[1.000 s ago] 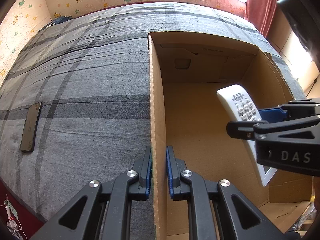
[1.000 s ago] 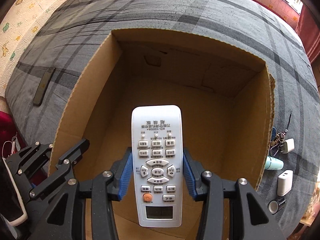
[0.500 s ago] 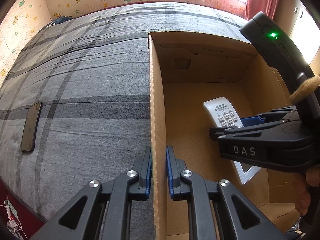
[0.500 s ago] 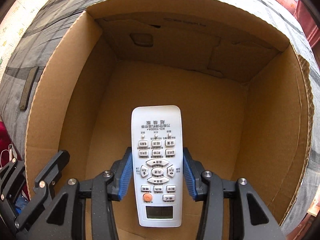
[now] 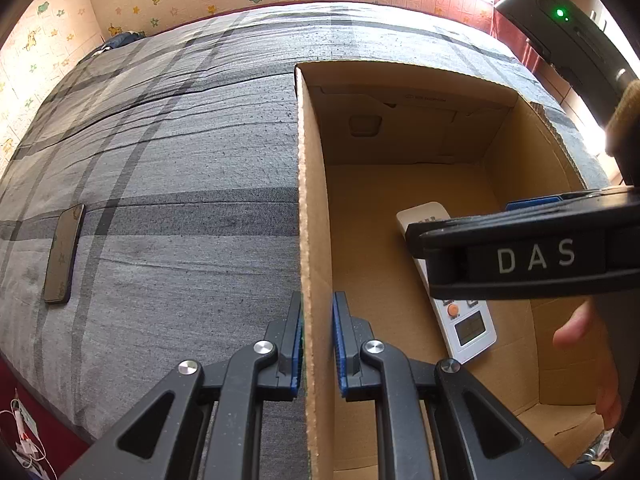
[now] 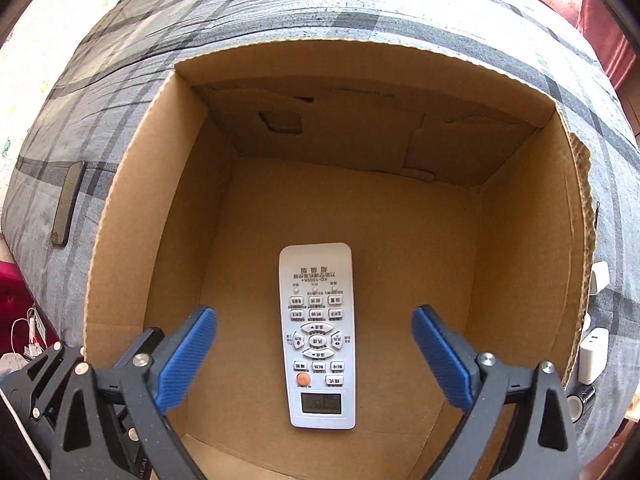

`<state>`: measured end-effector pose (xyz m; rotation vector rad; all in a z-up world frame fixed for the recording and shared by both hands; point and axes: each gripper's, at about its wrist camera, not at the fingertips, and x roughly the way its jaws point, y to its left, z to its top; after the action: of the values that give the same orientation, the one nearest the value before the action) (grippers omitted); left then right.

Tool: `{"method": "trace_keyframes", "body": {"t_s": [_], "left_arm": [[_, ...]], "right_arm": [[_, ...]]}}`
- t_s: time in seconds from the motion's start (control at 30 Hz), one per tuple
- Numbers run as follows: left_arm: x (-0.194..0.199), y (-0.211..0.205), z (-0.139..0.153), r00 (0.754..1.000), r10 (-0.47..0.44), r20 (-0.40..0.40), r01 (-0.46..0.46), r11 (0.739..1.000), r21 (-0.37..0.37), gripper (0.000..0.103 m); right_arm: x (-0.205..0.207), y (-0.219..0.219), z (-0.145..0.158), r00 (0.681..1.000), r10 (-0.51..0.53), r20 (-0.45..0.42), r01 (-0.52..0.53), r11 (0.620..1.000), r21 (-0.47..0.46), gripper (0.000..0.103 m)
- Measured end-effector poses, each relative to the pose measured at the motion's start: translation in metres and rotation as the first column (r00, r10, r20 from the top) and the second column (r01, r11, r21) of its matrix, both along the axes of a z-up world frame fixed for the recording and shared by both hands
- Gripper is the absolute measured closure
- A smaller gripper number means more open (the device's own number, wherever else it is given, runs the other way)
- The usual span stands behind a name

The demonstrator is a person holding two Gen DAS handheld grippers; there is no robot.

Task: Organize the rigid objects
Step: 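Lower the remote into the box and open the right tool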

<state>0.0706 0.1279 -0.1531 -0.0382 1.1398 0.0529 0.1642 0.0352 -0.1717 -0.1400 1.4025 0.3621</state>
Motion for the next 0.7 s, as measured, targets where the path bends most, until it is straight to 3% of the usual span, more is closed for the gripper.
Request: {"method": "trace_keyframes", "body": {"t_s": [0.2, 0.43, 0.7], "left_arm": [[0.000, 0.001, 0.000, 1.000, 0.001, -0.001, -0.001, 1.000, -0.002, 0.089], [0.000, 0.002, -0.001, 1.000, 0.000, -0.003, 0.000, 1.000, -0.002, 0.089], [0.001, 0.001, -0.001, 1.000, 0.000, -0.005, 0.000, 1.000, 0.002, 0.089]], "right_arm": [[-0.003, 0.003, 0.019, 1.000, 0.020, 0.010, -0.020, 0.999, 0.031, 0.002], [-0.018, -0.003, 0.058, 0.994, 0.018, 0.111, -0.016, 1.000, -0.019, 0.000], [-0.013, -0.031, 0.086, 0.993, 0.001, 0.118, -0.001, 1.000, 0.003, 0.000]]}}
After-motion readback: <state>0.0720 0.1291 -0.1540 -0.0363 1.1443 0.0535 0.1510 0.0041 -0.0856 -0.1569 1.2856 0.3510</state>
